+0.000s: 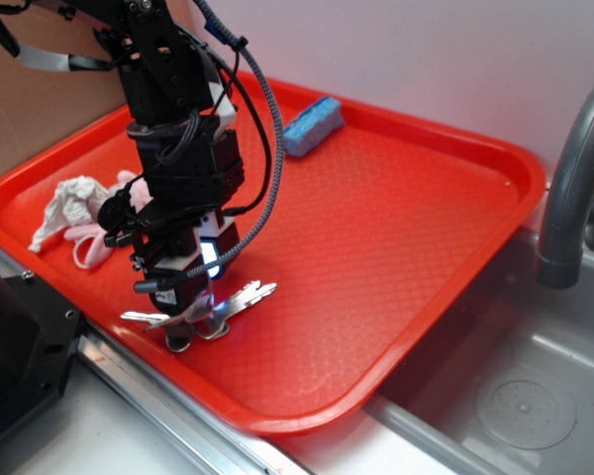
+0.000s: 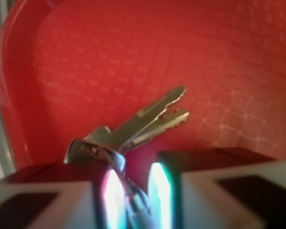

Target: Grab the silver keys.

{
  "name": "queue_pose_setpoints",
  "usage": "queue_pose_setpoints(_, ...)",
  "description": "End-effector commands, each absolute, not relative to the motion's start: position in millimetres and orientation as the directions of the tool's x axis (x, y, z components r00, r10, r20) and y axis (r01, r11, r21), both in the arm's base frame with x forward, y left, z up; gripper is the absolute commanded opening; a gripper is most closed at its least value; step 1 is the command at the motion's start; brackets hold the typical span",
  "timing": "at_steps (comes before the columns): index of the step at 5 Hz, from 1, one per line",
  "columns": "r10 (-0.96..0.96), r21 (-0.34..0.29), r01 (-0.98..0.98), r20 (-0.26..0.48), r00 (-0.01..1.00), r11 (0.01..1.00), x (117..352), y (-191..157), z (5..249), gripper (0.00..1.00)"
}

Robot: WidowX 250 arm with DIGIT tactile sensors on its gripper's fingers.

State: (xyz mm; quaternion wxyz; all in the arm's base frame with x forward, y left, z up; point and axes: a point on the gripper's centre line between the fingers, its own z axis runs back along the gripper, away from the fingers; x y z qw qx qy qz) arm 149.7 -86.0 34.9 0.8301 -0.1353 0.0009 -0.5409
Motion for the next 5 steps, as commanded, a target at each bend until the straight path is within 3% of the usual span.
queue_pose_setpoints(1, -0.805, -0.228, 0.819, 0.177, 0.566, 0.526, 162, -68, 81, 0.00)
queue_pose_setpoints(2, -0.654, -0.130, 0.669, 0.145, 0.743, 0.732, 183, -30, 133, 0.00)
queue_pose_setpoints(3, -0.465, 0.033, 0.468, 0.195, 0.864, 0.883, 209, 17, 188, 0.00)
queue_pose_setpoints(4, -0.245, 0.089, 0.229, 0.256, 0.935, 0.969, 209, 28, 240, 0.00)
queue_pose_setpoints(5, 0.005, 0.048, -0.020, 0.290, 0.957, 0.999, 200, 29, 264, 0.00)
